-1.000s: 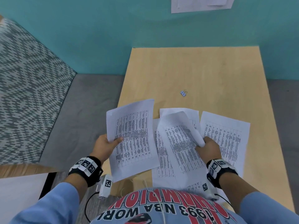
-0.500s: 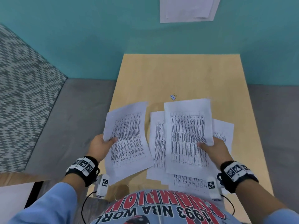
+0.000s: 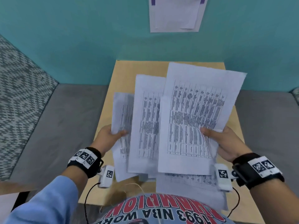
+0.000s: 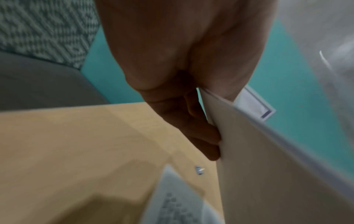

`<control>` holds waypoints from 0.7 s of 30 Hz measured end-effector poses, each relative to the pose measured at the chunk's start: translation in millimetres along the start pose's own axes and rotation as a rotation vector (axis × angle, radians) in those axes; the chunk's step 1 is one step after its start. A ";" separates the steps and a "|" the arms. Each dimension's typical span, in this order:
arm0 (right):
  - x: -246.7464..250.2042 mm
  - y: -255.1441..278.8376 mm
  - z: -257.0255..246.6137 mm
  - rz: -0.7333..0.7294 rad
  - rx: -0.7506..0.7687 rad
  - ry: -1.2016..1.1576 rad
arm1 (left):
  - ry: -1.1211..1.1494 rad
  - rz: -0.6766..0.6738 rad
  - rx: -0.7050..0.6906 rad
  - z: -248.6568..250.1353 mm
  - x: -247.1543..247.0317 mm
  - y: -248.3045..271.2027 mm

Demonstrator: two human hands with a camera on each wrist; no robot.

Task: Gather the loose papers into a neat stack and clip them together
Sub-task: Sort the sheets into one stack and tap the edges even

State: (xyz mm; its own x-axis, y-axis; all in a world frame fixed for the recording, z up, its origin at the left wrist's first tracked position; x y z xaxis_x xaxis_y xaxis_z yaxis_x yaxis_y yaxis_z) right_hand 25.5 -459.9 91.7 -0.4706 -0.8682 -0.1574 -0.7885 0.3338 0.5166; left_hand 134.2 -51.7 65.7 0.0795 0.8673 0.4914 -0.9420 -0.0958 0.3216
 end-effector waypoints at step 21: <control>-45.7 -2.8 -16.2 0.028 0.169 0.169 | 0.280 -0.311 -0.035 92.8 -41.3 39.0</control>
State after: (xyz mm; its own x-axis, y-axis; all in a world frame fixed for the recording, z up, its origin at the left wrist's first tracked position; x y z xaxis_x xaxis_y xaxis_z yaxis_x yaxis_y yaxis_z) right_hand 55.6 -427.1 111.1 -0.4319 -0.9019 0.0053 -0.8375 0.4033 0.3687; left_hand 124.4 -136.6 133.1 0.2749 0.9520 0.1346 -0.8980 0.2042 0.3898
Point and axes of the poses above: each hand's wrist, its own y-axis away from the middle knuckle, its own x-axis out of the back of the hand, z = x × y, the point moved 6 cm from there along -y, towards the middle knuckle, and after that the axes turned 13 degrees about z, right-handed, at the moved point
